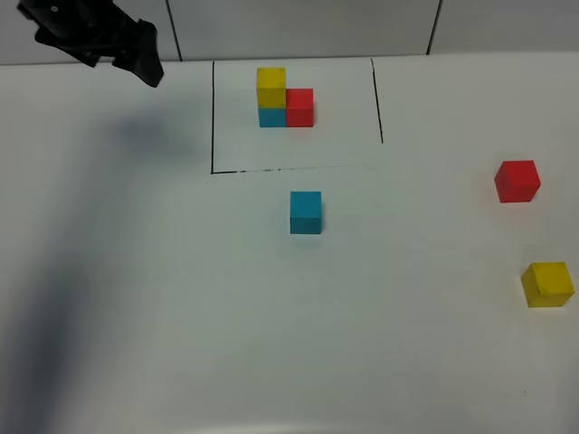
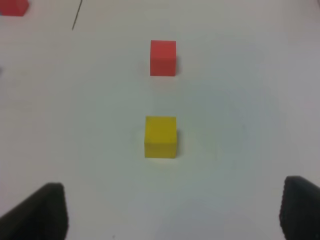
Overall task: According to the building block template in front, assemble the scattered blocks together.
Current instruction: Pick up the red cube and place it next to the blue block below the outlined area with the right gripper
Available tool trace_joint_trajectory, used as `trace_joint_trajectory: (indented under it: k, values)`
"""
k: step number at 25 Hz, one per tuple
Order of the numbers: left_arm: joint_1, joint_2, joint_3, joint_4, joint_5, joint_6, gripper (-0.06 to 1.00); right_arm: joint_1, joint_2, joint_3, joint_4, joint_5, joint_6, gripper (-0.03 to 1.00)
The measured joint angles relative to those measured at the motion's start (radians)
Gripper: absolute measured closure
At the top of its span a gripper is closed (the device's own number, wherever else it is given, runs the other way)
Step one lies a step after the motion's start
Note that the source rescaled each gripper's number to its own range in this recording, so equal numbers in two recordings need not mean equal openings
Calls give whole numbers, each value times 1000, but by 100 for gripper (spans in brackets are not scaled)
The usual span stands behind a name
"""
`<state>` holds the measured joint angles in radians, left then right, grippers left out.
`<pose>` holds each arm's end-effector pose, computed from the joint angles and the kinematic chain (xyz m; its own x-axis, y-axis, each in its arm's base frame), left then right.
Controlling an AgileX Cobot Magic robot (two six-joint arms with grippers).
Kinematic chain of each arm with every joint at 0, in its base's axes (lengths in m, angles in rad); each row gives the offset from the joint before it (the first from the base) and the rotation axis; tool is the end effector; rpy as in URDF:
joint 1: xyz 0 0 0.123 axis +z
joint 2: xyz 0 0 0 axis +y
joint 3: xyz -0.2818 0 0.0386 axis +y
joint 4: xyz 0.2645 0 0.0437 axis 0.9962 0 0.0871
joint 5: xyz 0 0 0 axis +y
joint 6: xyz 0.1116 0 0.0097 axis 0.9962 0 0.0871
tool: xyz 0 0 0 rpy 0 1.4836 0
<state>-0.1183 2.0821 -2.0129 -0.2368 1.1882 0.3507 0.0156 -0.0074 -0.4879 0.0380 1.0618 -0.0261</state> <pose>0.4758 -0.0811 0.2749 -0.8278 0.3519 -0.4370 0.4294 0.8986 -0.0899 0.0291 0.0042 0.2720 -0.4605 -0.0148 -0.8875 -0.0485 0.9988 0.0086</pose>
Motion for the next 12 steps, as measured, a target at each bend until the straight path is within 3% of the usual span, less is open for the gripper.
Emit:
trace_joint_trajectory:
  k: [4, 12]
  values:
    - [46, -145, 174, 1, -31, -16, 12, 0, 0, 0, 0, 0, 0, 24]
    - [75, -501, 578, 20, -240, -27, 13, 0, 0, 0, -1, 0, 5, 24]
